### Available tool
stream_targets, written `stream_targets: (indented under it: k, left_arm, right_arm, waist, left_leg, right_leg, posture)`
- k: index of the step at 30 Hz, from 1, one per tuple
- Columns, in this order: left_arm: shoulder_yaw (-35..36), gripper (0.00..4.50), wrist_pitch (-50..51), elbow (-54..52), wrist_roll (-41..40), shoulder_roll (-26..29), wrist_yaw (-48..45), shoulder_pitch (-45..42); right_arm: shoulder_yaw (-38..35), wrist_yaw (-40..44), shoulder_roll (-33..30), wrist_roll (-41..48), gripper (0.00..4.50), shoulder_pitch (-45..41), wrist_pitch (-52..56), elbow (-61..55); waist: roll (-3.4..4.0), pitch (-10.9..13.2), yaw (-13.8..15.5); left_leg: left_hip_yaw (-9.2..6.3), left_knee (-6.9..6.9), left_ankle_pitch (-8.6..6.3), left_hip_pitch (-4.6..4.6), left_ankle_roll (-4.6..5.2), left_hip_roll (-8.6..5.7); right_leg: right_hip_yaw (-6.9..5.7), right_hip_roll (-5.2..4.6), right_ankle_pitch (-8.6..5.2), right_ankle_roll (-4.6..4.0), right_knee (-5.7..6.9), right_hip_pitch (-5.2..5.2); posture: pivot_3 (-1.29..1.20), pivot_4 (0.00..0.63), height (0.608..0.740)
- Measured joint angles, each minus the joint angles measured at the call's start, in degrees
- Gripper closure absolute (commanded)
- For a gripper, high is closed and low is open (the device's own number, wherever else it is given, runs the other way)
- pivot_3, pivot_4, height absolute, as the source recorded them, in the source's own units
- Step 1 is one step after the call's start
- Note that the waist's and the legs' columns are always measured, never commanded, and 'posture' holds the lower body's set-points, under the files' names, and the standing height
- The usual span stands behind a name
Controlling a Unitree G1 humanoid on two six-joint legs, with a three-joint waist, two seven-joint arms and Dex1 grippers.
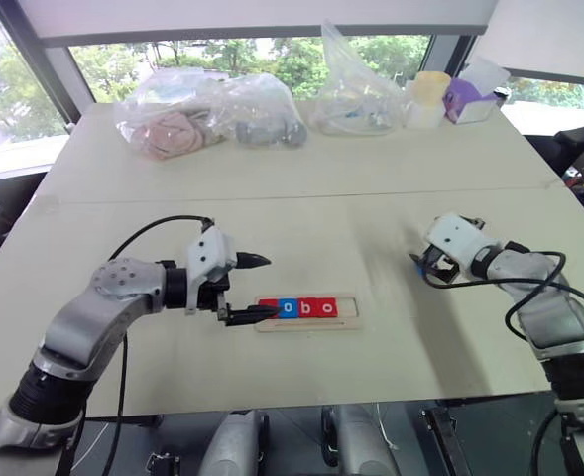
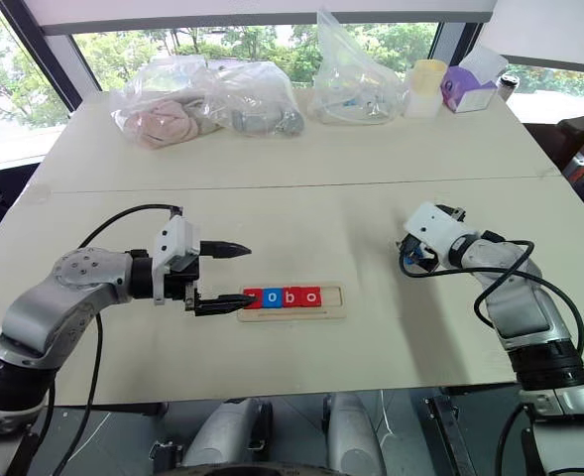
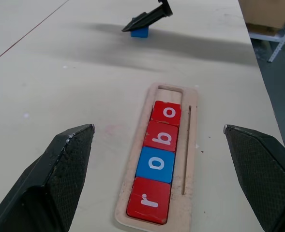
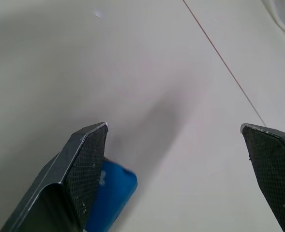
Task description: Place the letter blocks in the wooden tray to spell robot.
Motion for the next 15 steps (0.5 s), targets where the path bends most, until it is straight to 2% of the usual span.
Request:
stream_targets:
  k: [7, 13, 15]
  left_arm:
    - [0.0, 0.0, 0.0, 0.0, 0.3, -0.2, -0.4, 0.2]
    - [-0.2, 0.0, -0.1, 0.0, 0.5, -0.8, -0.5, 0.3]
    - [-0.3, 0.0, -0.1, 0.1, 0.5, -1.1, -0.5, 0.3]
  right_arm:
    - [-2.7, 1.7, -1.6, 1.6, 0.06, 0.4, 1.1, -0.4]
    - [-10.9, 1.8, 0.9, 9.8, 0.06, 0.4, 21.1, -12.4]
    - [-13.1, -1.0, 5.3, 11.8, 0.06, 0.4, 31.5, -18.4]
  waist:
    - [0.0, 0.0, 0.2]
    - [0.0, 0.0, 0.1]
    - [0.0, 0.0, 0.1]
  left_leg:
    - [0.0, 0.01, 0.0, 0.0, 0.01, 0.0]
    - [-0.04, 0.0, 0.0, 0.0, 0.01, 0.04]
    - [-0.08, 0.0, 0.0, 0.0, 0.01, 0.07]
  right_leg:
    - [0.0, 0.01, 0.03, 0.05, 0.0, 0.01]
    - [0.0, -0.03, 0.04, 0.06, 0.01, 0.01]
    - [0.02, -0.02, 0.04, 0.06, 0.03, 0.0]
  posture:
    - [0.0, 0.15, 0.725]
    - [0.0, 0.15, 0.725]
    - [0.0, 0.15, 0.725]
